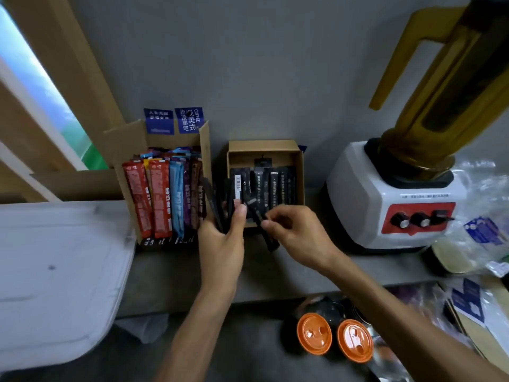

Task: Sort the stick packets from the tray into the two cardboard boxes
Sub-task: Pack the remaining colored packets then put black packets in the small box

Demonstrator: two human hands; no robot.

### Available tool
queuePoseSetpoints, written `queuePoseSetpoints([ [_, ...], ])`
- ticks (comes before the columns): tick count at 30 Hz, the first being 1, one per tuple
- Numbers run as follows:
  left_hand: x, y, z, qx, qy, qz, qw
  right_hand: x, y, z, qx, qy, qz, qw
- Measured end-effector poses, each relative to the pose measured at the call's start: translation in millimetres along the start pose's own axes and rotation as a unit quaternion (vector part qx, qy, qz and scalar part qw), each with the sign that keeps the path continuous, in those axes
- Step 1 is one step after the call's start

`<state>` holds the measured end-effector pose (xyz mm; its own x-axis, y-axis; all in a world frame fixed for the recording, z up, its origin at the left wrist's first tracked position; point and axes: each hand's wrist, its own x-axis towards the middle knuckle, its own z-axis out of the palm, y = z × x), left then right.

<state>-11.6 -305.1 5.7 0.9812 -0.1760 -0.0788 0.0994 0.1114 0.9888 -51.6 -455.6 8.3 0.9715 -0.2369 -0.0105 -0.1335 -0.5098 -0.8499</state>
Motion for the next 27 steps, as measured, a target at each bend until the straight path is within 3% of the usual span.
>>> queuePoseSetpoints([
  [4, 4, -9, 5, -0.058, 0.024, -0.030, 0.998, 39, 11, -8, 0.017, 0.139, 0.065, 0.988],
  [9, 1, -14, 6, -0.057, 0.046, -0.042, 0.996, 67, 21, 4, 0.000, 0.190, 0.072, 0.979],
  [27, -1, -9, 3, 0.074, 0.027, -0.011, 0.997, 66, 21, 10, -0.053, 0.164, 0.073, 0.982],
])
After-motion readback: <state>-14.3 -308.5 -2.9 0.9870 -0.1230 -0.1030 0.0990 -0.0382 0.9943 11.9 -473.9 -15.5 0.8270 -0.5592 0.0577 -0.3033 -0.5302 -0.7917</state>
